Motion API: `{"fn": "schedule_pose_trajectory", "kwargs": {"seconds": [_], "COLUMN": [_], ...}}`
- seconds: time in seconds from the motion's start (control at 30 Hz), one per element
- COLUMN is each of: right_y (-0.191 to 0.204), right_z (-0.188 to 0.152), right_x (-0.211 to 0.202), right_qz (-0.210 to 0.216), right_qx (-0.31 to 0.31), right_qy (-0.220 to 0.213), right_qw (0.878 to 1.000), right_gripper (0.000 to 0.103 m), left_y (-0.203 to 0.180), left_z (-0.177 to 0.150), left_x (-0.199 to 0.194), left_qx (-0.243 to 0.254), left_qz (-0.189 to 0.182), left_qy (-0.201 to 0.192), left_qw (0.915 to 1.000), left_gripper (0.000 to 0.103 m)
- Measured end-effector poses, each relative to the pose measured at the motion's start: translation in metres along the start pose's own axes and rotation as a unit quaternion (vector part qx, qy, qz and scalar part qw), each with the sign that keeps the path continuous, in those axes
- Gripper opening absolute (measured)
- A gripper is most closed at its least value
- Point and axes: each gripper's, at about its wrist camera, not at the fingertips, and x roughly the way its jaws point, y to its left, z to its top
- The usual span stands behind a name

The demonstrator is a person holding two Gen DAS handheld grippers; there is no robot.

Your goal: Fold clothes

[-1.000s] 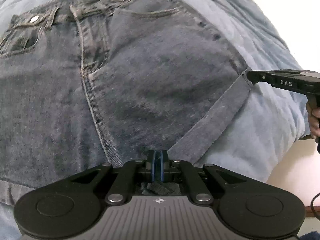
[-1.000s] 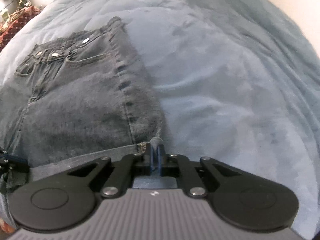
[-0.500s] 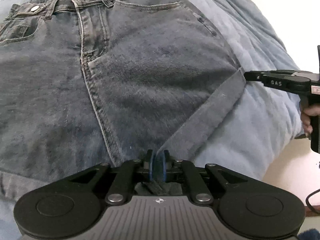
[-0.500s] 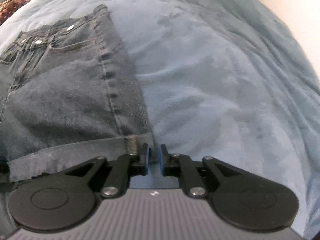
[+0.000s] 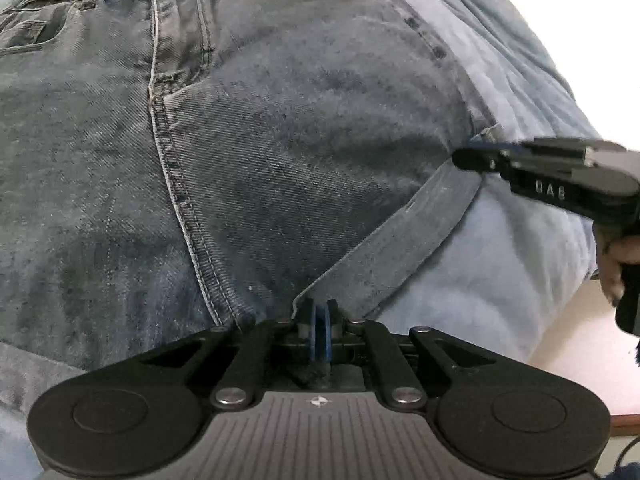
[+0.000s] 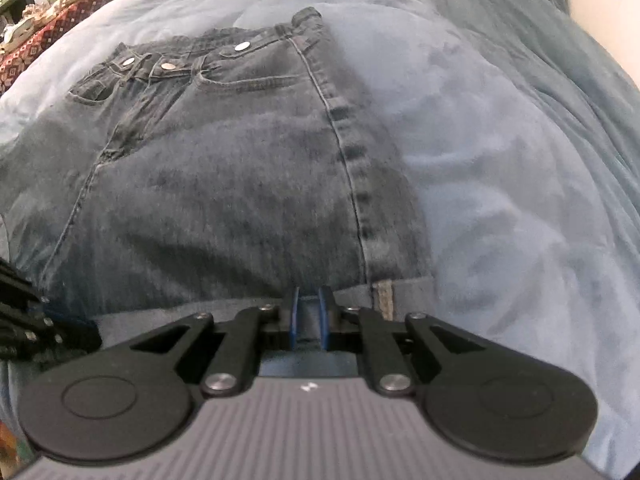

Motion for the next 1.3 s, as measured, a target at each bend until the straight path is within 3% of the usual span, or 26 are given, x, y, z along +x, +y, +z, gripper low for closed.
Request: {"fn": "schedule_pose_trajectory", "kwargs": {"seconds": [0.1,0.27,0.37,0.47,0.67,0.87,1.03,1.13,1.3], "right_y": [0.001,0.021,0.033,0.036,0.032,0.039,0.058,0.075,0.099], "right_z": [0.007,0.035,0.054,0.060,0.031,0.012,0.011,0.012,0.021], "right_x": [-0.019,-0.024,0.004,0.024,0.034,0.016,-0.009,-0.017,-0.024], "right_qz": [0.007,0.035,0.056,0.055,0.050,0.053,0.071,0.077,0.082], "right_qx": [0.015,-0.019,-0.017,0.000,0.001,0.007,0.016,0.015,0.019], "right_qy": [-0.003,-0.043,-0.045,-0.035,-0.011,0.009,-0.009,-0.005,-0.010], "right_qw": [1.000,0.998,0.997,0.998,0.999,0.999,0.997,0.997,0.996], "right_gripper": [0.011,0.011,0.011,0.011,0.012,0.023,0.023,0.032,0.034], "left_y": [0.001,0.001,-0.001,0.005,0.009,0.003,0.003,0.010,0.037], "left_z": [0.008,0.041,0.069,0.082,0.061,0.047,0.039,0.036,0.025], "left_x": [-0.025,-0.054,-0.032,-0.005,0.015,0.009,-0.018,-0.038,-0.072], "left_qx": [-0.012,-0.016,-0.016,-0.023,-0.034,-0.011,0.001,0.000,-0.024], "left_qz": [-0.014,-0.018,0.001,0.006,0.000,0.000,0.010,0.025,0.058], "left_qy": [-0.018,-0.086,-0.104,-0.092,-0.068,-0.054,-0.069,-0.082,-0.095], "left_qw": [0.9997,0.9960,0.9945,0.9955,0.9971,0.9985,0.9976,0.9963,0.9935], "left_gripper": [0.005,0.005,0.005,0.005,0.005,0.005,0.005,0.005,0.005]}}
